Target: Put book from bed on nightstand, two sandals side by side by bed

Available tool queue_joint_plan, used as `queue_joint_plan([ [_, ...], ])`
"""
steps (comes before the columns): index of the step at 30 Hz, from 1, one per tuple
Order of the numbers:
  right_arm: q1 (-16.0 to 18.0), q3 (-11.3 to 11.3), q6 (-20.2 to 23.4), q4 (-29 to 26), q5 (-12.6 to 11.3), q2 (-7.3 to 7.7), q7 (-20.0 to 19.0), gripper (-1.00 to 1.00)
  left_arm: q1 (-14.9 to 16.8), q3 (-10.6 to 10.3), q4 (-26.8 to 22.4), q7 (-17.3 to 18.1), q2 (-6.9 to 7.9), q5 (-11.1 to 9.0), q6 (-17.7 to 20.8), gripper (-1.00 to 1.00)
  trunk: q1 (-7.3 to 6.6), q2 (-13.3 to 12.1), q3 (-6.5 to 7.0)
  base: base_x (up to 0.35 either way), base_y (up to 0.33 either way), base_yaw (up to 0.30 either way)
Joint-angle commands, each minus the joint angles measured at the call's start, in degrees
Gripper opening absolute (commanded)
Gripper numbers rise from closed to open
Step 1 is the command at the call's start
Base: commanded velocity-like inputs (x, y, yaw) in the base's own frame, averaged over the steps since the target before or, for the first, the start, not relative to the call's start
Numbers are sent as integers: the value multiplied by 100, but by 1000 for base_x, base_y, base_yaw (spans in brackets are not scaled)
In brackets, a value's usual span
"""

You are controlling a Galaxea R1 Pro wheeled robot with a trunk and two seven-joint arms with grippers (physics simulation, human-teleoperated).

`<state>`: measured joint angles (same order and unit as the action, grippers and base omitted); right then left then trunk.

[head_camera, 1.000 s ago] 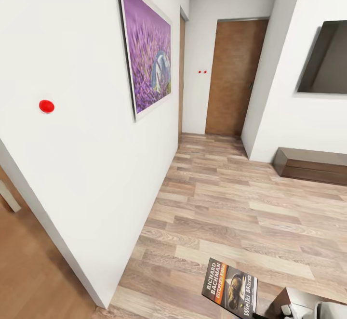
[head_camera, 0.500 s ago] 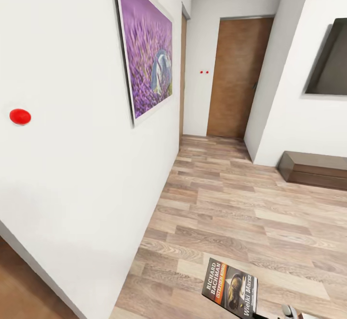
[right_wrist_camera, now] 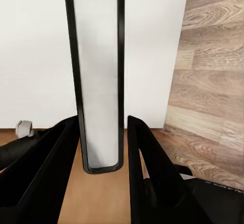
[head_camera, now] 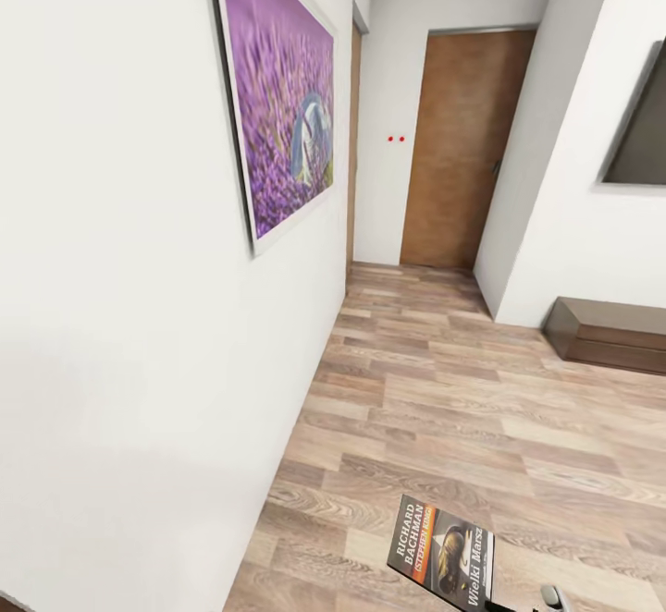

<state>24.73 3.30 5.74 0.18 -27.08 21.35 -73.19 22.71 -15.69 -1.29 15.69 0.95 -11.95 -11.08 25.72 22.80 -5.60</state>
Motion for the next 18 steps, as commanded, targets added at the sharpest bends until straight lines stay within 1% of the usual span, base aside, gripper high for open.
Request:
queue_joint_plan([
  [1,6,4,58,0,-52,1,-18,-100,6,-48,6,22,1,-57,-17,100,7,12,-12,331,0,0],
  [3,6,4,58,0,-52,1,-20,-100,6,-48,6,22,1,-58,-17,100,7,12,-12,304,0,-12],
  [5,6,4,58,0,-52,1,-20,-100,6,-48,6,22,1,-60,-17,100,7,12,-12,156,0,-114],
  [13,6,4,58,0,-52,1,-20,-100,6,-48,6,22,1,-61,-18,100,7,12,-12,25,0,-237],
  [15,6,4,58,0,-52,1,-20,-100,6,-48,6,22,1,-60,-18,100,7,12,-12,35,10,-145],
  [18,6,4,58,0,-52,1,-20,-100,6,-48,6,22,1,-61,-18,100,7,12,-12,167,84,-54],
])
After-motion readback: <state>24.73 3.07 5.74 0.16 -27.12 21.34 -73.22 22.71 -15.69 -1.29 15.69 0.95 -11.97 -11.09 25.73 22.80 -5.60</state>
